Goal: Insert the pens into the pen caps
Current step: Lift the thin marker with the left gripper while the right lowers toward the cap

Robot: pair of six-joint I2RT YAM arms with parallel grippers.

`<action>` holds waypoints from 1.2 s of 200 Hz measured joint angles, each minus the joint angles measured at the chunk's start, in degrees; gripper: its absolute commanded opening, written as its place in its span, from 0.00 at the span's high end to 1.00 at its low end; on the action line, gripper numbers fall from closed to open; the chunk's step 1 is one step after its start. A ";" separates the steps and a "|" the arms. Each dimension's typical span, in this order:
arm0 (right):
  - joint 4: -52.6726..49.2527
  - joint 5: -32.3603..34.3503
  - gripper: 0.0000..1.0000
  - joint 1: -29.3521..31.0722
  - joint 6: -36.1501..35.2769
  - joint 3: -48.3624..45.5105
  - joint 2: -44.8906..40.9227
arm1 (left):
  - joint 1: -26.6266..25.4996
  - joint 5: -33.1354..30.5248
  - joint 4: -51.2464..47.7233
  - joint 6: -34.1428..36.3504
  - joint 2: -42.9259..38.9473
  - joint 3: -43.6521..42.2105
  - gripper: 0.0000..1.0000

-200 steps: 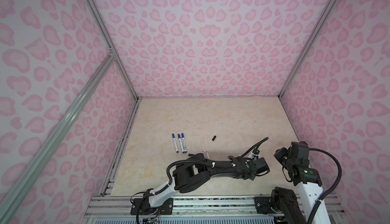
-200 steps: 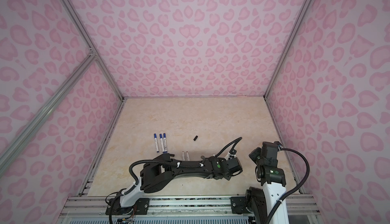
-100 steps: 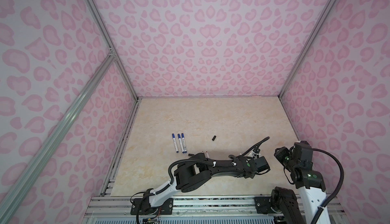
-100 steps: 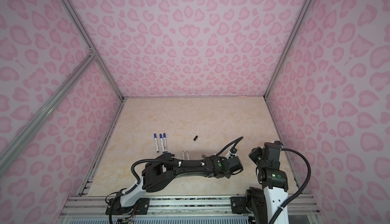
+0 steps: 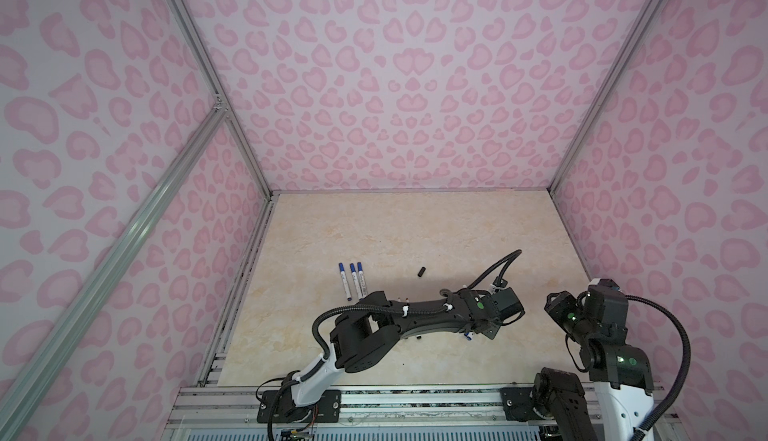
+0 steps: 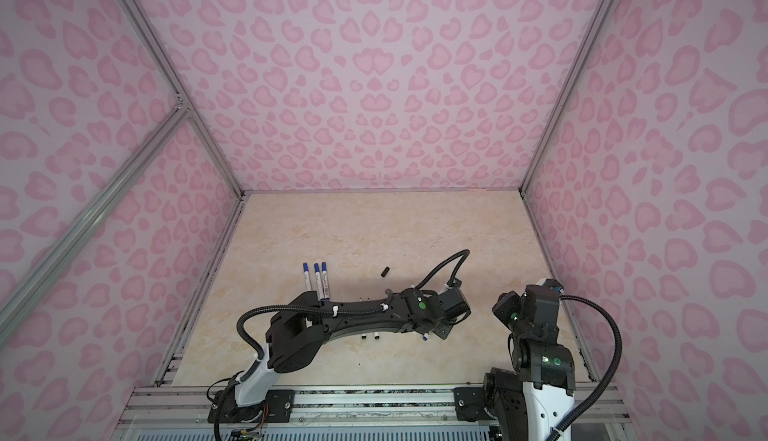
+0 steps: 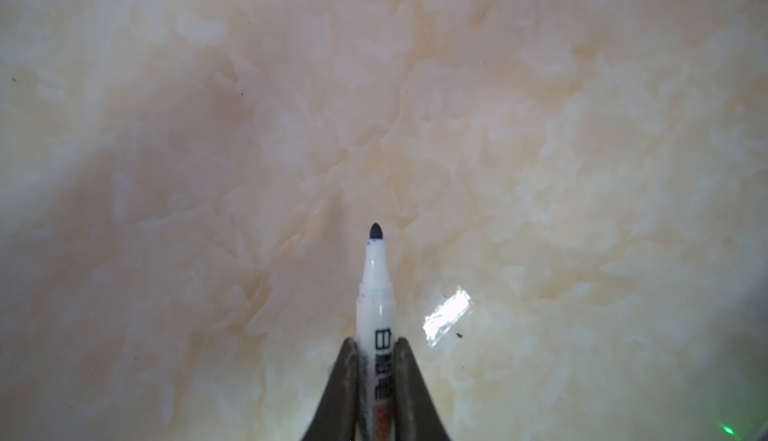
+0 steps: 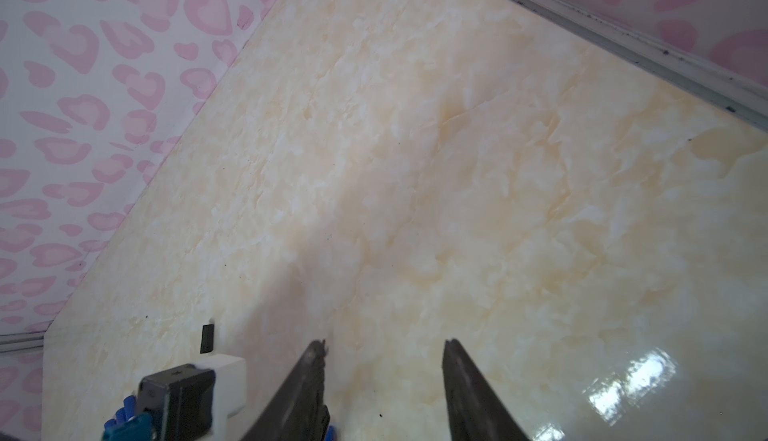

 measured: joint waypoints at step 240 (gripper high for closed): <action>17.66 28.94 0.63 67.12 29.14 -11.80 28.24 | 15.06 -2.27 7.45 -7.32 -50.05 -43.95 0.97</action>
